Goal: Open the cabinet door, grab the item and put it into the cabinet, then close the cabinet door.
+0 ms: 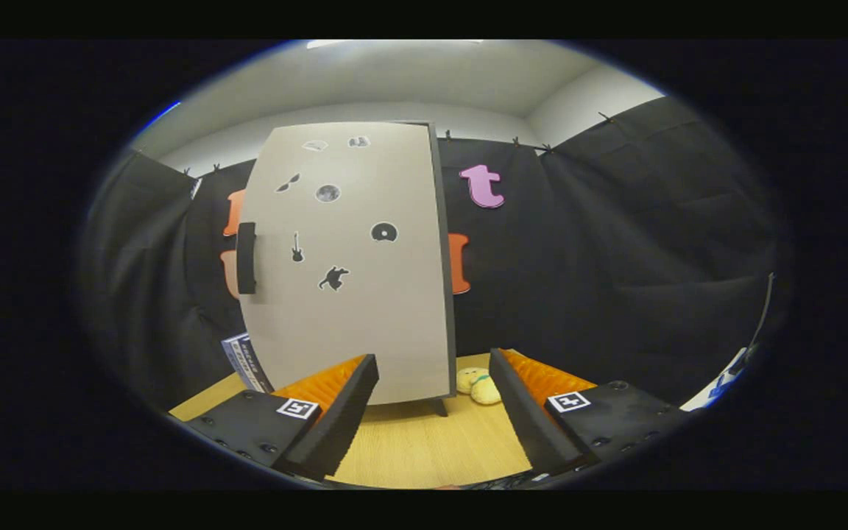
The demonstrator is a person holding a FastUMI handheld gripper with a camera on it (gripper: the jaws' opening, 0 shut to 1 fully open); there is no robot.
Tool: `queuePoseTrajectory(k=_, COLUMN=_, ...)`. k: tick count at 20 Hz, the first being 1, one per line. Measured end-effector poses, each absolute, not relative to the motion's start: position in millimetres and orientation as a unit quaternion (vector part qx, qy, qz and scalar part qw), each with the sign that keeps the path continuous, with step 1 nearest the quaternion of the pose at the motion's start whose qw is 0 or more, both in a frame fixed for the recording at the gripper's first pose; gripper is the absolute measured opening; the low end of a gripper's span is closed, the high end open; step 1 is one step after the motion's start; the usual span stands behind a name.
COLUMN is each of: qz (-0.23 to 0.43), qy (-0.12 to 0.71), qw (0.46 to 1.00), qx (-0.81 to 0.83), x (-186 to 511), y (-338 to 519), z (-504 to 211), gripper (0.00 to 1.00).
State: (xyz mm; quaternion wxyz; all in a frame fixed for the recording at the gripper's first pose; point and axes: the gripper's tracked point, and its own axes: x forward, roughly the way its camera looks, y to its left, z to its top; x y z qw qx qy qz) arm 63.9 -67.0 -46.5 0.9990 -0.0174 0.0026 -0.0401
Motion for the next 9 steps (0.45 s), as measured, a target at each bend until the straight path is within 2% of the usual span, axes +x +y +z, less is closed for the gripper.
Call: queuePoseTrajectory(k=9, qz=-0.048, qy=0.003, qw=0.999, qx=-0.017, x=60.0, y=-68.9, z=-50.9, gripper=0.98)
